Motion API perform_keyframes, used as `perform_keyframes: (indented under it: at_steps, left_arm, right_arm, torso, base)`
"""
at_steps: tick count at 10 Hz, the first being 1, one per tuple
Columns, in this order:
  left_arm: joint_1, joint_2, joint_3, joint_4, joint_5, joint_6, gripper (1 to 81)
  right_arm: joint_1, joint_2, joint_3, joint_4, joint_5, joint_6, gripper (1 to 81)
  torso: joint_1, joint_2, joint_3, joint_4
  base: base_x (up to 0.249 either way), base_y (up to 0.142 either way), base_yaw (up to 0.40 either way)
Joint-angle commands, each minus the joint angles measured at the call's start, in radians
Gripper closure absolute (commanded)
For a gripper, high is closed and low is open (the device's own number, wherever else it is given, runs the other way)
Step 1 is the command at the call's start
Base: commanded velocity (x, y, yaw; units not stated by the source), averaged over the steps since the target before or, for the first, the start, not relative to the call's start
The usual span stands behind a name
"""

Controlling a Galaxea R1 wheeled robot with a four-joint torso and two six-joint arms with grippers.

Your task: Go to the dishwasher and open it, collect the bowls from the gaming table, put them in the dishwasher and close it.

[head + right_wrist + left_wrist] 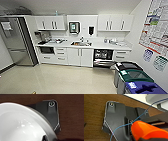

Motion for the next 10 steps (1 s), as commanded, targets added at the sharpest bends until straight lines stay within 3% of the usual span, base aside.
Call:
perform_keyframes:
  at_steps: [1, 10]
  left_arm:
    - [-0.019, -0.019, 0.003, 0.014, 0.03, 0.002, 81.1]
    - [-0.019, -0.019, 0.005, 0.012, 0.03, 0.002, 81.1]
  right_arm:
    - [0.036, -0.014, -0.004, -0.008, -0.034, -0.004, 81.1]
    - [0.032, -0.016, -0.007, -0.007, -0.034, -0.004, 81.1]
  torso:
    - [0.0, 0.0, 0.0, 0.0]
    - [0.0, 0.0, 0.0, 0.0]
  base:
    - [0.135, 0.0, 0.0]
    - [0.126, 0.0, 0.0]
